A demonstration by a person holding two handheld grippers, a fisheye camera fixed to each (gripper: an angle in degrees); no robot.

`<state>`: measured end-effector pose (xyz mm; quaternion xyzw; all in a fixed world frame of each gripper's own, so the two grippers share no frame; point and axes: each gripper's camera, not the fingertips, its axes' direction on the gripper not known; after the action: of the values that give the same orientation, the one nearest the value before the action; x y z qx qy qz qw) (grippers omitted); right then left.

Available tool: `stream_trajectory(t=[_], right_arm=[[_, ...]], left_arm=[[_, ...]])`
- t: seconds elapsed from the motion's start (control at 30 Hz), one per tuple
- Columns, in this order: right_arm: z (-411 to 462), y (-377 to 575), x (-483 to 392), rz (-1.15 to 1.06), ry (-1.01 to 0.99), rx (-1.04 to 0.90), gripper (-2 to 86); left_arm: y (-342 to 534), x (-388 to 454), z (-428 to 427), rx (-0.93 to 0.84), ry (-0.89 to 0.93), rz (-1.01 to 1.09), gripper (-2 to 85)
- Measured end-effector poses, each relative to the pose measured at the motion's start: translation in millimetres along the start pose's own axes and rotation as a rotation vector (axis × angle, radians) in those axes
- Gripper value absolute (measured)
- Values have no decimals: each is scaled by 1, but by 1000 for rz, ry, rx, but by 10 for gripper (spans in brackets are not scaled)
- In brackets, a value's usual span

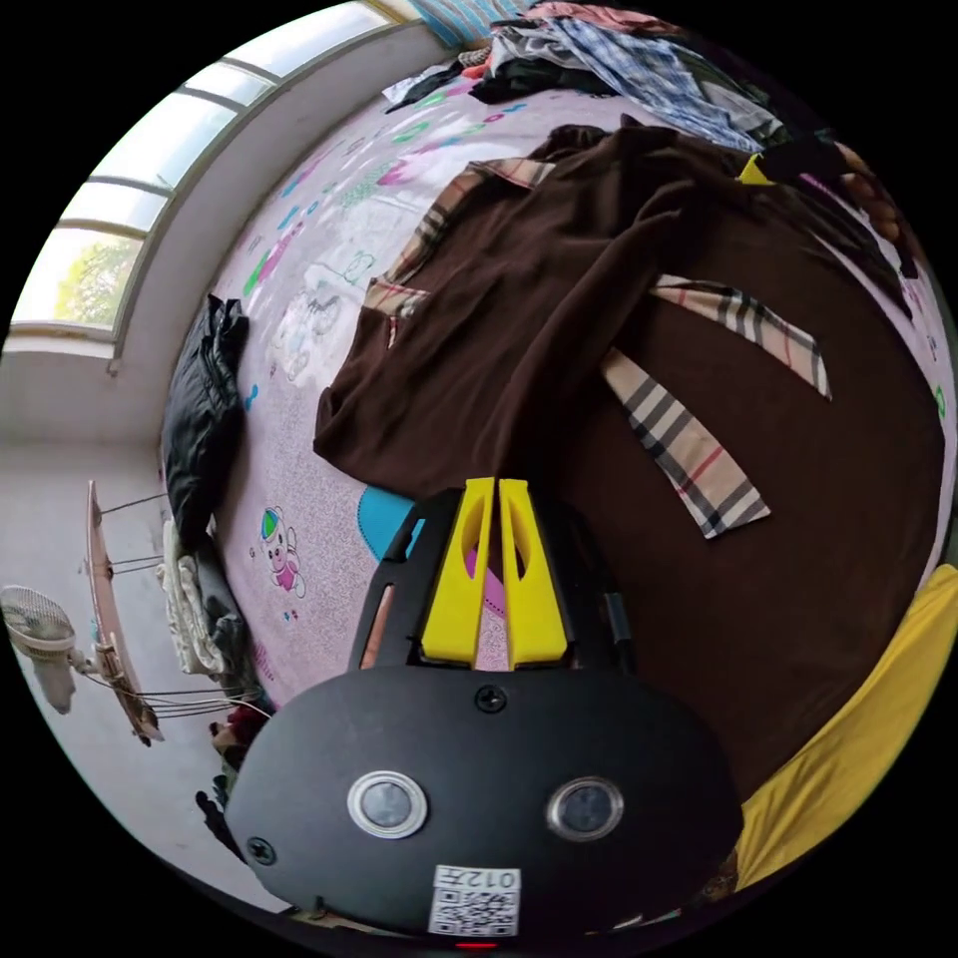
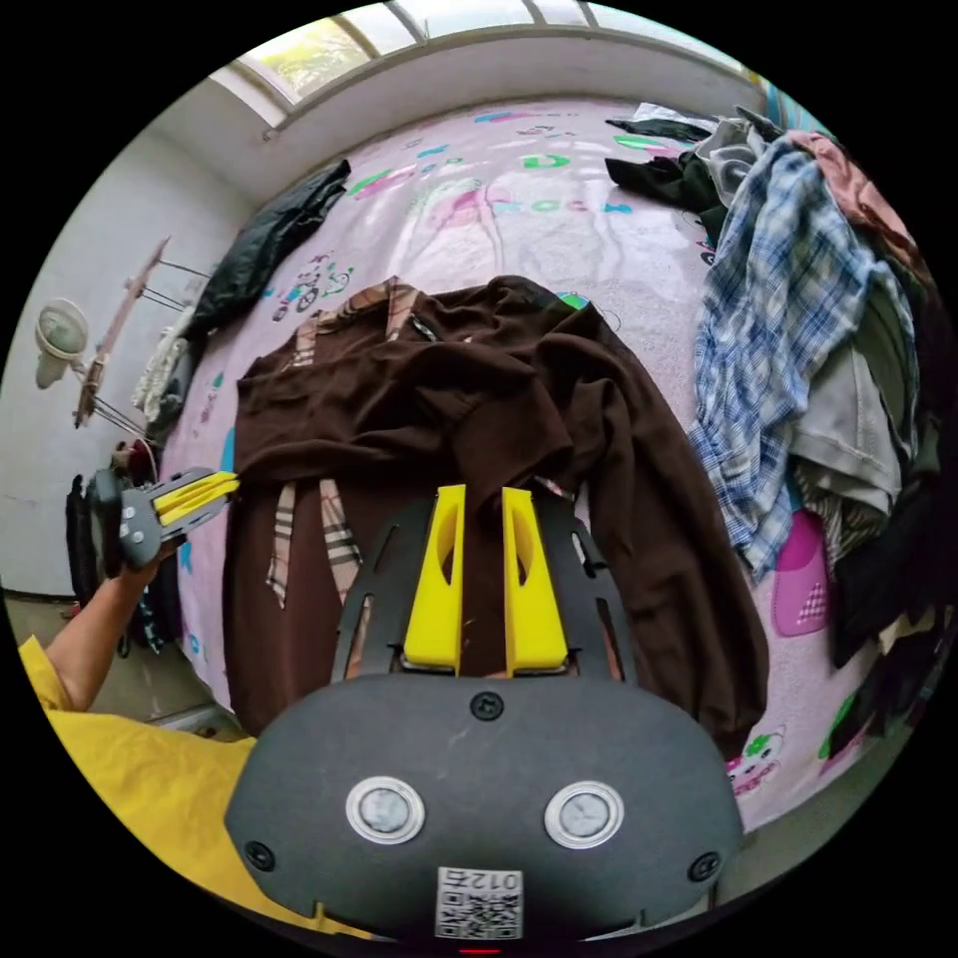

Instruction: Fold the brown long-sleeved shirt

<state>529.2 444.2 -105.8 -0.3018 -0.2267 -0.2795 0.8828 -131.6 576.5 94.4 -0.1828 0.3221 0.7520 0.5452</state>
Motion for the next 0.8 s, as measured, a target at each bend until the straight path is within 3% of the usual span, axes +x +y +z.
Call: stream_trajectory(t=[0.17, 0.4, 0.63, 0.8], right_arm=[[-6, -39, -15, 22, 48, -50, 27], [-66, -91, -12, 2, -39, -25, 14], [-40, -119, 10, 26, 41, -307, 17], [-78, -139, 12, 33, -26, -118, 34]], left_arm=[[17, -28, -2, 23, 96, -96, -1], [49, -52, 3, 14, 41, -134, -1], [66, -58, 27, -47, 62, -94, 0], [72, -76, 30, -54, 101, -104, 3]])
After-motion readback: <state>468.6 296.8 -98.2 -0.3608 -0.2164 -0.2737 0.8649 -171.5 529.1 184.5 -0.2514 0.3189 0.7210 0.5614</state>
